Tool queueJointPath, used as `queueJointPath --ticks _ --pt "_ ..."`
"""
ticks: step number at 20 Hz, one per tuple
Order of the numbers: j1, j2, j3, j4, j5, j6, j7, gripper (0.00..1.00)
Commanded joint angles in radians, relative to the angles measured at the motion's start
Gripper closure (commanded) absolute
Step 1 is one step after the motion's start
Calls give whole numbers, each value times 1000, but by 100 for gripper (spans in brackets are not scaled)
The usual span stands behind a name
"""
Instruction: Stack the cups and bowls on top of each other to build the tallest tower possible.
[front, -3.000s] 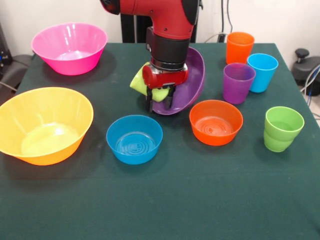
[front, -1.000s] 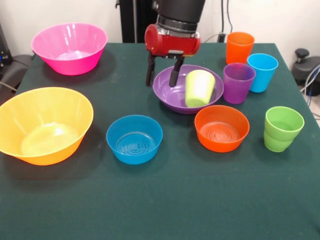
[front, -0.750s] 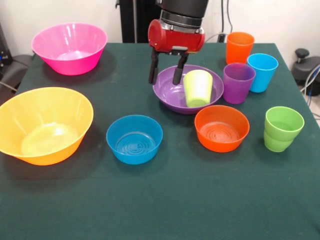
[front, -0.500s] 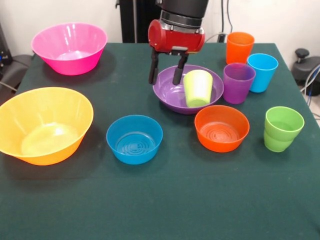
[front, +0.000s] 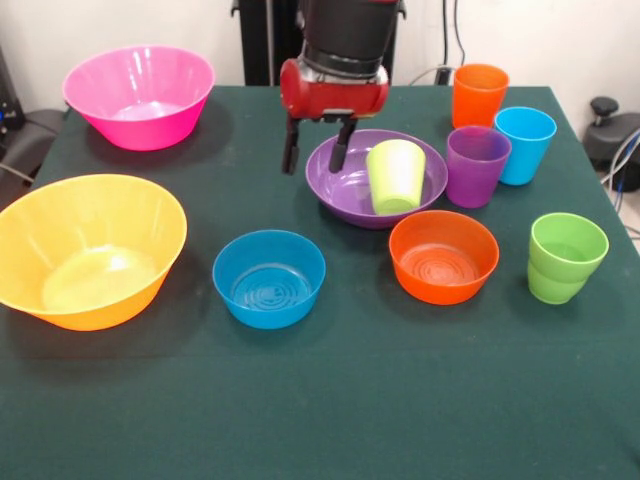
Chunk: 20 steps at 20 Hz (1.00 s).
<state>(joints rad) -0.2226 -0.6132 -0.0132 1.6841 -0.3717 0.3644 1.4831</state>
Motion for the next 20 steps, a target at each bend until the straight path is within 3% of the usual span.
queueJointPath --ticks 1,7,14,20 --pt "-64 122 182 15 -16 228 -126 0" --pt "-113 148 237 27 -46 232 -142 0" --pt "-184 182 321 59 -78 122 -133 0" --pt "-193 171 336 64 -140 83 -113 0"
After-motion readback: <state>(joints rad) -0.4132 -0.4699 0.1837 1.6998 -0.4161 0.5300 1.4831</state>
